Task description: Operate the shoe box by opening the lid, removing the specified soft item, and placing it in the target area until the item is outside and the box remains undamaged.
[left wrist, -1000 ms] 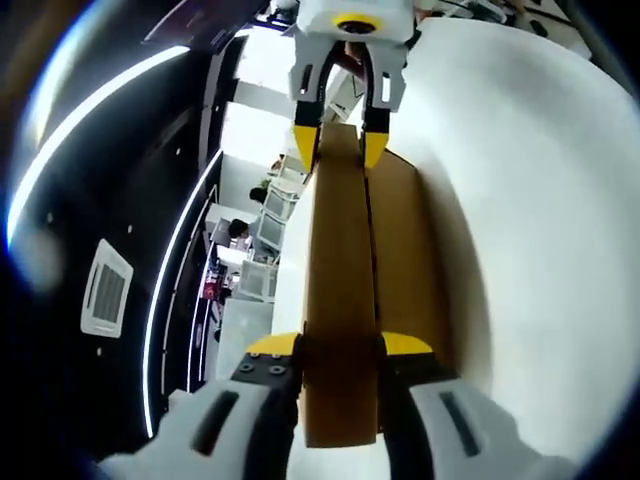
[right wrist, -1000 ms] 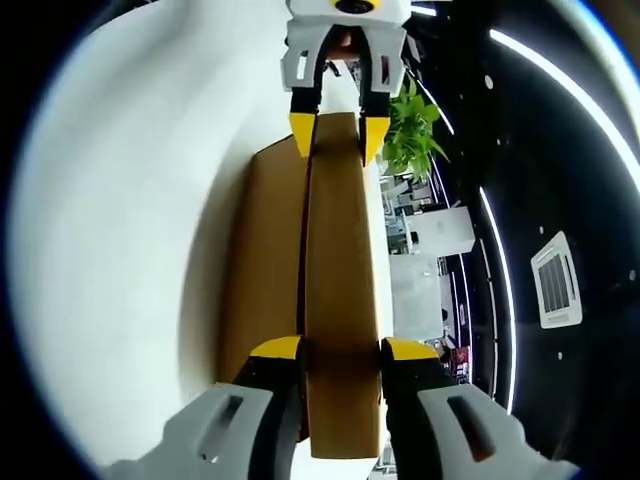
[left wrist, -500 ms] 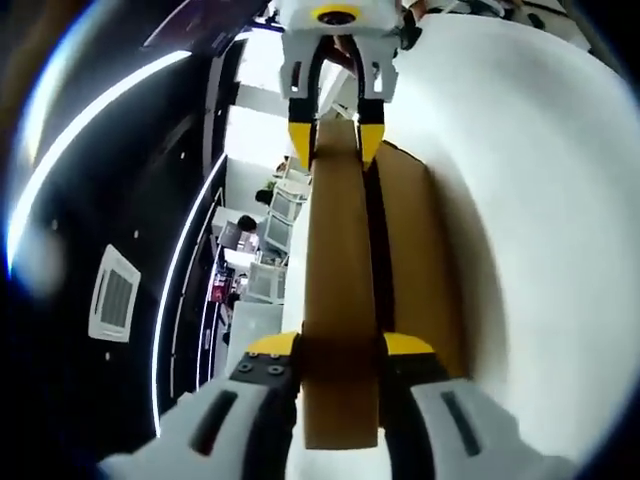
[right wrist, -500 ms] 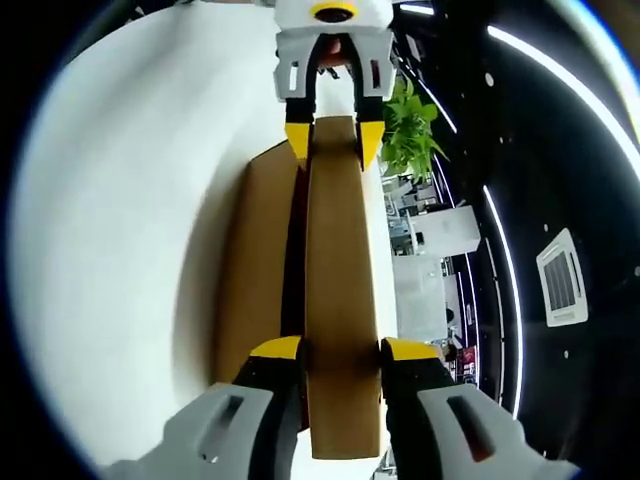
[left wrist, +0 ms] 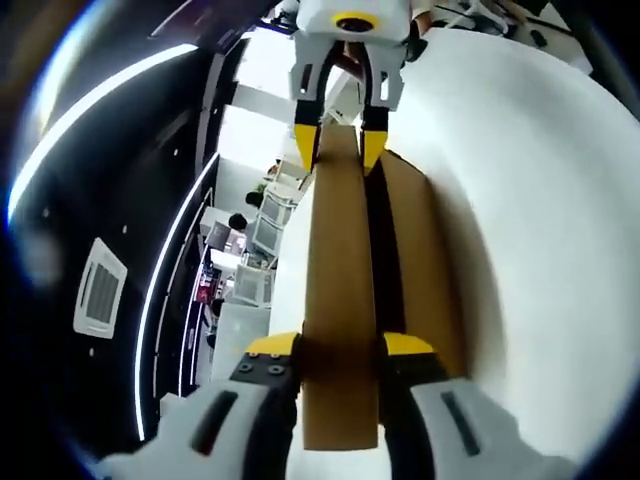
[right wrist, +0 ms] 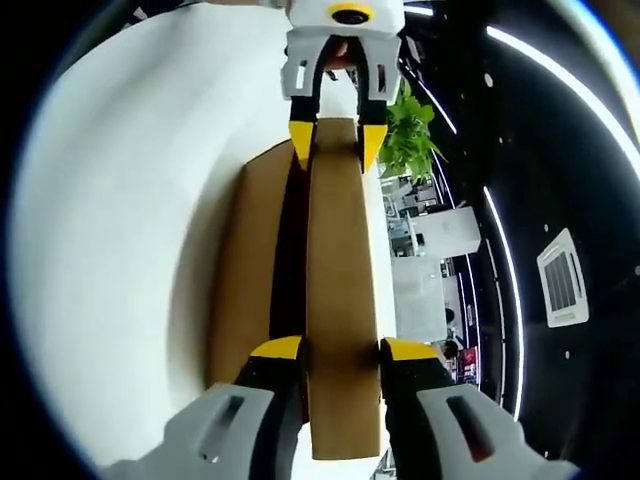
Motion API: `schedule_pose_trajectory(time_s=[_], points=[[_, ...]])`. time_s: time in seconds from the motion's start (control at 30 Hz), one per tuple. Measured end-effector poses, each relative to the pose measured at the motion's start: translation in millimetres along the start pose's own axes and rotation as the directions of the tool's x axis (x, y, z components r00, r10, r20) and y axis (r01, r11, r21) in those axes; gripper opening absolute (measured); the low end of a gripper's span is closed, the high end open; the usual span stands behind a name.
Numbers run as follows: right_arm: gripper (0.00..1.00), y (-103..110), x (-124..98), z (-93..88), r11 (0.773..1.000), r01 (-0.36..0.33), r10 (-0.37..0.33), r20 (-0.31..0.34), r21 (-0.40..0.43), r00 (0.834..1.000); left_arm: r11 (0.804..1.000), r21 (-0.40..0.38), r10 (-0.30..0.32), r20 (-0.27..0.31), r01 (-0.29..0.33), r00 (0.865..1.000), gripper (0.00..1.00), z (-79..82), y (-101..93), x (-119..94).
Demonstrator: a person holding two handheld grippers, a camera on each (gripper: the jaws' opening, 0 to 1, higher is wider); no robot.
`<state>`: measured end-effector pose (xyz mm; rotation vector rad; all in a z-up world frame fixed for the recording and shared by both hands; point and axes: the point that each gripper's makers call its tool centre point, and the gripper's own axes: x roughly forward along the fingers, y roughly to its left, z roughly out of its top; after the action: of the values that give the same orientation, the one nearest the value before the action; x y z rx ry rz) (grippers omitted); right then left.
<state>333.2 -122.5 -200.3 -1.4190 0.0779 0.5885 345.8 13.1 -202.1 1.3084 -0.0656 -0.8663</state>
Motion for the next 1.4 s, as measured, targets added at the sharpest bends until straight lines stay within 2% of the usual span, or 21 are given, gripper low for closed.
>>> schedule_pose_trajectory(time_s=[0.57, 0.77, 0.87, 1.27, 1.3, 1.4], points=[[0.28, -21.4, 0.8, -1.5, 1.000, -0.019, 0.019, -0.005, 0.006, 1.000, 0.992, -0.064, -0.104, 0.075, 0.109, 0.992, 0.30, 2.8, 20.4, 2.2], [0.28, -25.8, 2.6, -2.6, 1.000, -0.021, 0.021, -0.010, 0.015, 1.000, 0.986, -0.078, -0.144, 0.072, 0.150, 0.987, 0.30, 2.8, 26.9, 5.2], [0.27, -27.1, 3.1, -2.4, 0.999, -0.024, 0.025, -0.010, 0.025, 1.000, 0.977, -0.088, -0.185, 0.073, 0.192, 0.980, 0.30, 2.9, 27.7, 5.1], [0.27, -37.6, 6.2, -2.0, 0.998, -0.029, 0.030, -0.001, 0.052, 1.000, 0.957, -0.117, -0.257, 0.084, 0.266, 0.963, 0.30, 2.8, 38.3, 5.0], [0.27, -38.8, 6.6, -2.0, 0.998, -0.028, 0.028, 0.000, 0.052, 1.000, 0.946, -0.154, -0.276, 0.083, 0.286, 0.957, 0.30, 2.7, 37.9, 4.8], [0.27, -41.5, 7.5, -2.4, 0.998, -0.025, 0.025, -0.001, 0.055, 1.000, 0.943, -0.156, -0.283, 0.085, 0.293, 0.955, 0.30, 3.5, 42.1, 5.8]])
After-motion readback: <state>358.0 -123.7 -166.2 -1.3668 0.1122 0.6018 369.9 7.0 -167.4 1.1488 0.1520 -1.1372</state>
